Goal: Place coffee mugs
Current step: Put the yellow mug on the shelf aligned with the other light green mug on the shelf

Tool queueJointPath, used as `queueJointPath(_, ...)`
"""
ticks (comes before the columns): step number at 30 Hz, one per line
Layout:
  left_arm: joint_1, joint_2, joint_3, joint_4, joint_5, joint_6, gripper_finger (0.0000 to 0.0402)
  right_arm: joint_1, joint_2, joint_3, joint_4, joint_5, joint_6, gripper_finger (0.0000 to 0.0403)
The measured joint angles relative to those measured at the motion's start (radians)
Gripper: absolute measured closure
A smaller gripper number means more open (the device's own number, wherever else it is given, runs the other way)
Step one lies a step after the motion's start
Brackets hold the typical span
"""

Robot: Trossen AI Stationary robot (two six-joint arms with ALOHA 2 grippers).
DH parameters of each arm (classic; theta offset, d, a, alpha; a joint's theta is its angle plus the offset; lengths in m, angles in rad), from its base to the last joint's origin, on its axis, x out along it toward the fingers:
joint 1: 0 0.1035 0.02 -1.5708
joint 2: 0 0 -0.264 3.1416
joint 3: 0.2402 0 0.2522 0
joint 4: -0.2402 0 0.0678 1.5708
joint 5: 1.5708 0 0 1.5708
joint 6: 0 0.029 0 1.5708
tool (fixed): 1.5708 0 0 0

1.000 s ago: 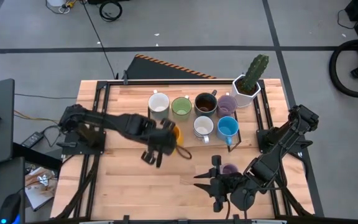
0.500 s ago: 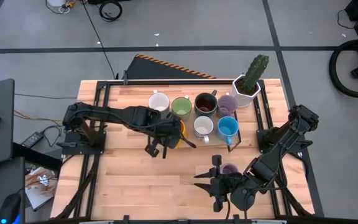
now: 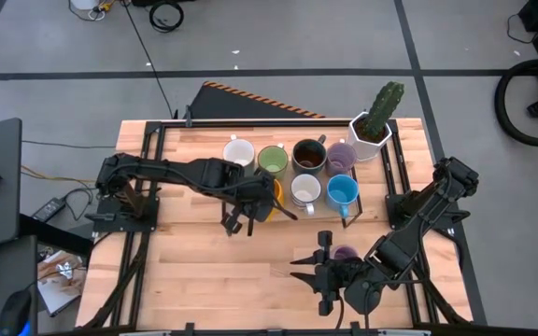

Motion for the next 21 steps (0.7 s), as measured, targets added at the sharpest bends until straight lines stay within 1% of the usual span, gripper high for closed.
queueJointPath(12,0.001,0.000,0.000,0.023,-0.021,0.011,0.0324,-0.001,0.000,0.000,0.000,0.000,0.005,0.0286)
queueJointPath(16,0.001,0.000,0.000,0.025,-0.038,-0.006,0.0294,0.000,0.000,0.000,0.000,0.000,0.006,0.0286)
queueJointPath(21,-0.002,0.000,0.000,0.061,-0.056,-0.039,0.0245,0.000,0.000,0.000,0.000,0.000,0.007,0.0286)
